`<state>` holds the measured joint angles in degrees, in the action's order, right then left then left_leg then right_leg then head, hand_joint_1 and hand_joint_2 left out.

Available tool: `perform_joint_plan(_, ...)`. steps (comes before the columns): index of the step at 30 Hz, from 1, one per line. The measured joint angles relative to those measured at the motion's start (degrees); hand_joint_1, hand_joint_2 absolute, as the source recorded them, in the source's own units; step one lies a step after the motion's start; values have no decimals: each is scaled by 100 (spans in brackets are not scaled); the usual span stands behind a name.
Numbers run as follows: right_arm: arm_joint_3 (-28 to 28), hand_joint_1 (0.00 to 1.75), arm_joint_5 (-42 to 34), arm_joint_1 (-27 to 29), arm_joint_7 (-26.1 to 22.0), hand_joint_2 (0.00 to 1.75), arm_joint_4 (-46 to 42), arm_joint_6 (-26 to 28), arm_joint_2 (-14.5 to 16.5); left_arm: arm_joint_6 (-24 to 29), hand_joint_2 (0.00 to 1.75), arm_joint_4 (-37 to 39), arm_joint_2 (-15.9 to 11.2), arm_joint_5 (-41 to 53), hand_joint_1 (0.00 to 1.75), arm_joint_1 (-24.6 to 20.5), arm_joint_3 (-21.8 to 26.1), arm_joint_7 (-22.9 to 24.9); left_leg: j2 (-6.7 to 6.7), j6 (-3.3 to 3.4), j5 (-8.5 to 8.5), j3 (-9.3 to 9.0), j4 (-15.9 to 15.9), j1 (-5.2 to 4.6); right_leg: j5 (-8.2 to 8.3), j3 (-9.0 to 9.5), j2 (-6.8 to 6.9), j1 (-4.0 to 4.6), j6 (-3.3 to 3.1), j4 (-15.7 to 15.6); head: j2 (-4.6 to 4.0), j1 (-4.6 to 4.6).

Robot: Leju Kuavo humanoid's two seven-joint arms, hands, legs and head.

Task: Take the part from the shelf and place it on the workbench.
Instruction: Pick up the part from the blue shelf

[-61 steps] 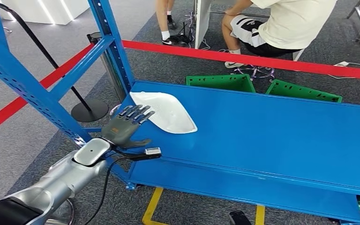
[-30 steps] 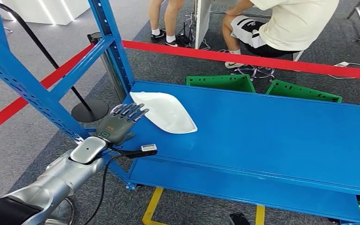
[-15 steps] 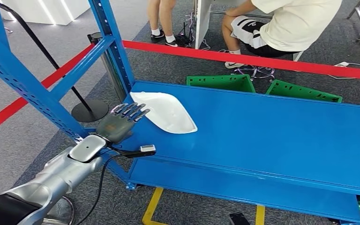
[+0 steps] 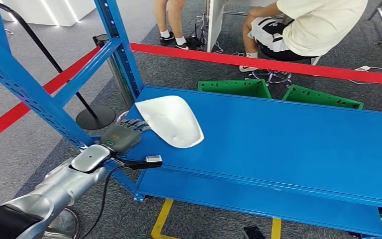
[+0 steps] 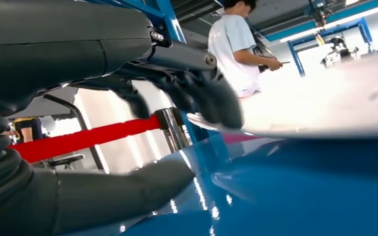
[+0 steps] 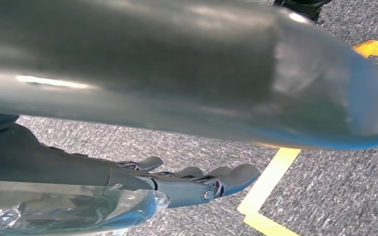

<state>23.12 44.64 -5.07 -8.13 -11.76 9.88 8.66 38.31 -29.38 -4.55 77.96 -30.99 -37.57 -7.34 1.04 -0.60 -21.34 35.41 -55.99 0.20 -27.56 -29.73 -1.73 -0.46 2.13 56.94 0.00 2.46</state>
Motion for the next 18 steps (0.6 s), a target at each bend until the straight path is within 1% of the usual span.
perform_joint_plan(2, 0, 0, -1, 0, -1, 0, 0, -1, 1, -12, 175, 17, -1, -5, 175, 1, -4, -16, 0, 0, 0, 0, 0, 0, 0, 0, 0, 0, 0, 0, 0, 0)
perform_joint_plan(6, 1, 0, -3, -1, -4, 0, 0, -5, 1, -25, 175, 43, -2, -22, 151, 2, -9, -40, 0, 0, 0, 1, 0, 0, 0, -1, 0, 0, 0, 0, 0, 1)
perform_joint_plan(18, 2, 0, -5, -4, -17, 0, 0, -16, 2, -54, 175, 66, -17, -43, 150, 1, -23, -55, 0, 0, 0, 1, 0, 0, 0, -1, 0, 0, 0, 0, 0, 1)
